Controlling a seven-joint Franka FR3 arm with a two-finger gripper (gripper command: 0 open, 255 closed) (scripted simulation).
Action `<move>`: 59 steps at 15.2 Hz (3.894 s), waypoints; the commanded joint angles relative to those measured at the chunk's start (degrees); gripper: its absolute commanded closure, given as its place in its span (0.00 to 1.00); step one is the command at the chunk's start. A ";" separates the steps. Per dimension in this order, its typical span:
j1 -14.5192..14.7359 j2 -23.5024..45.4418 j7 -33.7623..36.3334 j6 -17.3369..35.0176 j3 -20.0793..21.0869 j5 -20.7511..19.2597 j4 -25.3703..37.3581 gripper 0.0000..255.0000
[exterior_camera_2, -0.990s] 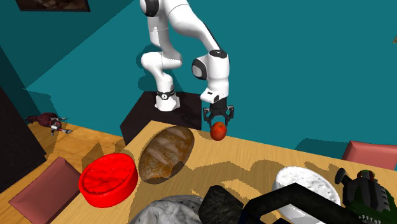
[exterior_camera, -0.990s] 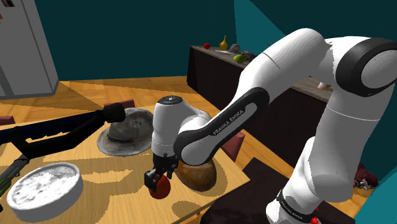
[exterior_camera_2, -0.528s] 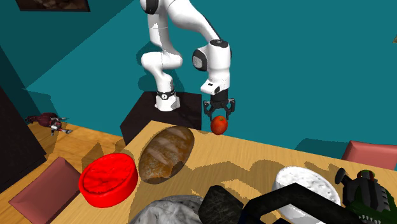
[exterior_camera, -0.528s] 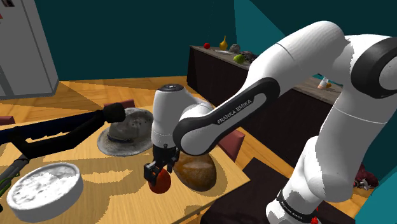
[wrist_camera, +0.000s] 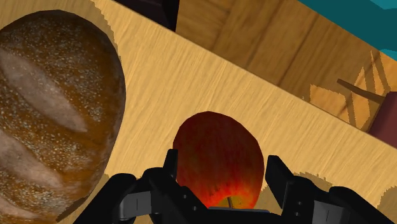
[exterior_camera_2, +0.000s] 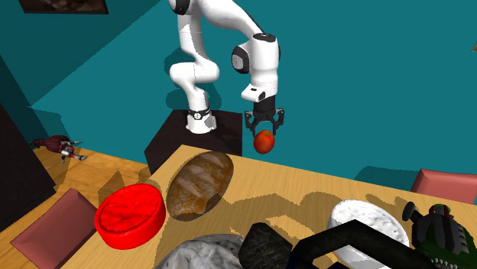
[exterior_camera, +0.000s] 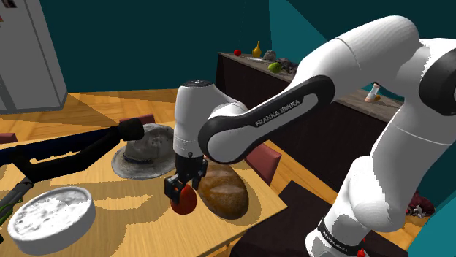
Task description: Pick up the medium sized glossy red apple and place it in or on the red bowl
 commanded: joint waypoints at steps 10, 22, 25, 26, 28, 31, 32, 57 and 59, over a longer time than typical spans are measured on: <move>-2.09 -4.44 -5.62 -6.62 -2.84 1.97 2.16 1.00; -9.92 -3.37 -22.17 -9.60 -12.45 0.79 4.82 1.00; -11.87 -1.85 -25.87 -10.53 -14.60 0.19 6.95 1.00; -12.51 -1.24 -27.07 -10.87 -15.29 -0.02 7.79 1.00; -13.77 0.12 -29.43 -11.58 -16.62 -0.40 9.67 1.00; -15.61 2.50 -32.84 -12.78 -18.51 -0.93 12.98 1.00; -16.21 3.39 -33.95 -13.21 -19.11 -1.09 14.22 1.00; -23.54 21.00 -46.94 -12.86 -24.98 -1.94 30.63 1.00; -23.53 21.57 -47.01 -11.53 -24.99 -1.93 29.87 1.00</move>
